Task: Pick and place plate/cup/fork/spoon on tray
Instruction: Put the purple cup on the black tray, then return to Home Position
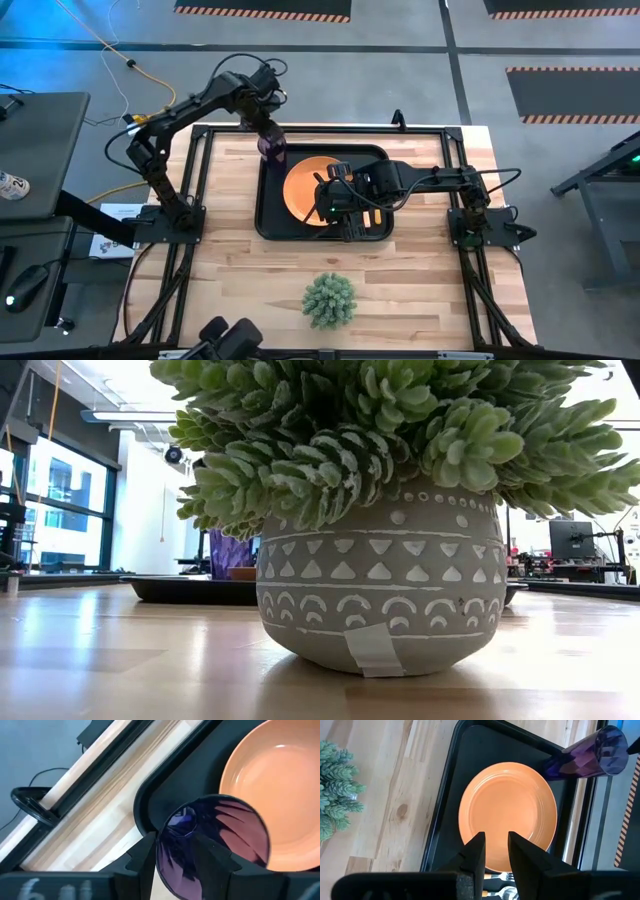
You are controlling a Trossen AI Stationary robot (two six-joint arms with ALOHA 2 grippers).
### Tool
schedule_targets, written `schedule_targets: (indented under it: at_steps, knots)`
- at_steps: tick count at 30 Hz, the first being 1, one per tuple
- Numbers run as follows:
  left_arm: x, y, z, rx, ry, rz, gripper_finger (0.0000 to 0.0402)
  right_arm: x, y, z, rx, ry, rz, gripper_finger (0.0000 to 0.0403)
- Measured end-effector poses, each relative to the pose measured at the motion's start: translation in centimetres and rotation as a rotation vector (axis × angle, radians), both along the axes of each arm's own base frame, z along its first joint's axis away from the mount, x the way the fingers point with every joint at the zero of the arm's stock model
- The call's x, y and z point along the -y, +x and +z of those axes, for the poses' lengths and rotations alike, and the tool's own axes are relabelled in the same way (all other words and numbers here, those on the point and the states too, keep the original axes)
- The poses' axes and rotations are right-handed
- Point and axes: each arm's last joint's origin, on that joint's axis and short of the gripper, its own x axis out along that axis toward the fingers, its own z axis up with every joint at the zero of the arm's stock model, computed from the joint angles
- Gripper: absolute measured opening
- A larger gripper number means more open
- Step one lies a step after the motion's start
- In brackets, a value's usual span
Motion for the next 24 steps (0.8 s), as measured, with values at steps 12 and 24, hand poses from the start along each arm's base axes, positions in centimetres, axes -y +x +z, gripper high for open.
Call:
schedule_targets:
  at_steps: [12,24]
  knots:
    - [1.0,-1.0,2.7,-0.033,-0.032,-0.004,0.0118,0.0,-0.4,0.1,-0.024,0.001,0.001,0.0075]
    - [7.8,-6.3,9.8,0.349,0.155,-0.121,0.0117,0.6,-3.9,4.1,0.101,0.084,-0.055,0.0075]
